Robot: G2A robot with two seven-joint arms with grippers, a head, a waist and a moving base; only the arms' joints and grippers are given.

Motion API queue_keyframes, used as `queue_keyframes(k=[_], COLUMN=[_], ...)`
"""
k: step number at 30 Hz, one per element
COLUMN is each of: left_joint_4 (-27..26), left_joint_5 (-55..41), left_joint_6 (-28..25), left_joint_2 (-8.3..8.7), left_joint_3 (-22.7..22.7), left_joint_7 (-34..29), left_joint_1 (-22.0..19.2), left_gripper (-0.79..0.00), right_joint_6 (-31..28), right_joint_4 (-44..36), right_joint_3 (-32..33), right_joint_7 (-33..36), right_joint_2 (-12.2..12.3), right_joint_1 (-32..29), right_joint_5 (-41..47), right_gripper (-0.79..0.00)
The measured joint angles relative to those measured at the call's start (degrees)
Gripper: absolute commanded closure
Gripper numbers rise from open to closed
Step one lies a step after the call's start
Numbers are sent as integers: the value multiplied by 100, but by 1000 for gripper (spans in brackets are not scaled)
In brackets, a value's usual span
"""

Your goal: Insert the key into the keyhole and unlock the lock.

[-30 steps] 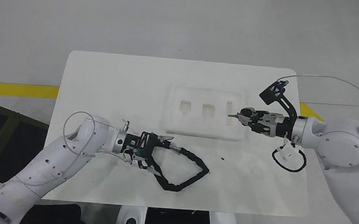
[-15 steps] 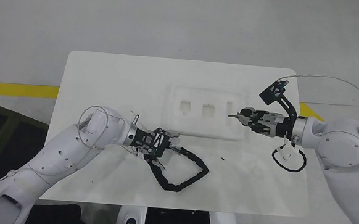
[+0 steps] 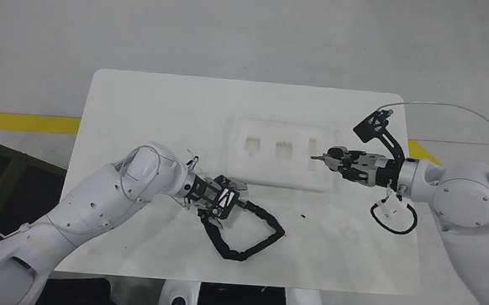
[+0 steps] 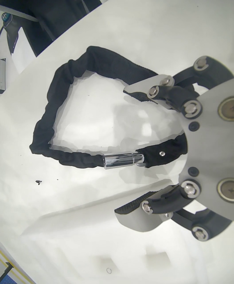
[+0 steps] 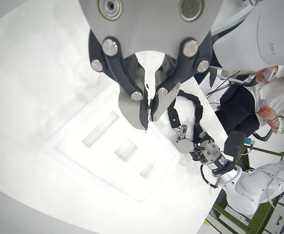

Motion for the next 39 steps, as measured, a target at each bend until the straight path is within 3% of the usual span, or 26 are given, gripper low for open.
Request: queue_keyframes(k=[7, 16, 18, 21, 24, 26, 39], left_joint_4=[-9, 80, 96, 151, 187, 203, 340], left_joint_5=[-3, -469, -546, -673, -797, -876, -1104], left_joint_6=[1, 1, 1, 1, 1, 1, 62], left_joint_2=[48, 52, 54, 49, 32, 17, -85], left_joint_3=[118, 316, 348, 339, 325, 327, 294], left_joint_7=[-104, -295, -366, -478, -592, -643, -934], left_joint_1=[-131, -185, -205, -229, -231, -230, -216], left_gripper=[-779, -619, -616, -563, -428, -385, -366], right_joint_6=[0, 0, 0, 0, 0, 0, 0], right_joint_4=[0, 0, 0, 0, 0, 0, 0], right_joint_3=[0, 0, 0, 0, 0, 0, 0], right_joint_7=[0, 0, 0, 0, 0, 0, 0], right_joint_2=[0, 0, 0, 0, 0, 0, 0], right_joint_1=[0, 0, 0, 0, 0, 0, 0], right_joint_5=[0, 0, 0, 0, 0, 0, 0], right_gripper=[0, 0, 0, 0, 0, 0, 0])
